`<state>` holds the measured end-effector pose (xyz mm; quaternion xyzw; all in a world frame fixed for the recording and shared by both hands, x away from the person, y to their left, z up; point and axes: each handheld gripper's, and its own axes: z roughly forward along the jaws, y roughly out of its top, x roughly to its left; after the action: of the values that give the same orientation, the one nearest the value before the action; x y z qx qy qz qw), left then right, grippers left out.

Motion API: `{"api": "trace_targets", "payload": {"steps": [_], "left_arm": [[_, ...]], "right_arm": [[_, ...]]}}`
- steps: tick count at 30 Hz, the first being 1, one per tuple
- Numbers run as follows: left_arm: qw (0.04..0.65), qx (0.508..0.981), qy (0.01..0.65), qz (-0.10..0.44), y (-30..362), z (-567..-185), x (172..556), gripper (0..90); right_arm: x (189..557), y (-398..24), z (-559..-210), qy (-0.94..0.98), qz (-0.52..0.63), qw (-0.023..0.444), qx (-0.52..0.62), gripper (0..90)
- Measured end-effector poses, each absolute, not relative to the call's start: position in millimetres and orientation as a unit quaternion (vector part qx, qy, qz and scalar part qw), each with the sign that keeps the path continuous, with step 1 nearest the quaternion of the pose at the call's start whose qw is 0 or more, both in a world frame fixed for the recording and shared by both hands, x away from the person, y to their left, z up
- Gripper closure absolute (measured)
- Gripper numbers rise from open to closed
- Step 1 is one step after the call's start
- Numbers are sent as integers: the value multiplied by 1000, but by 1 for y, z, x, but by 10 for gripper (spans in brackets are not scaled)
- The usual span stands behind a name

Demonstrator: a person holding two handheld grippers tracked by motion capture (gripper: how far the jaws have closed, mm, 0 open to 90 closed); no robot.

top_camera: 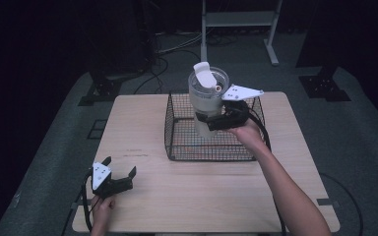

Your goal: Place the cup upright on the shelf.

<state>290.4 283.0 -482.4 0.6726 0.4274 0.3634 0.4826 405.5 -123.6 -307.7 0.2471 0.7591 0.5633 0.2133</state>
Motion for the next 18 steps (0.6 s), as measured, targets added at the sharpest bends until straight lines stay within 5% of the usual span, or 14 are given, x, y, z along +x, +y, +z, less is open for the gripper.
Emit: {"api": "trace_targets", "payload": {"steps": [18], "left_arm": [[485, 670, 428, 363, 284, -482, 290, 0]], "right_arm": [[454, -98, -308, 763, 551, 211, 266, 92]]}}
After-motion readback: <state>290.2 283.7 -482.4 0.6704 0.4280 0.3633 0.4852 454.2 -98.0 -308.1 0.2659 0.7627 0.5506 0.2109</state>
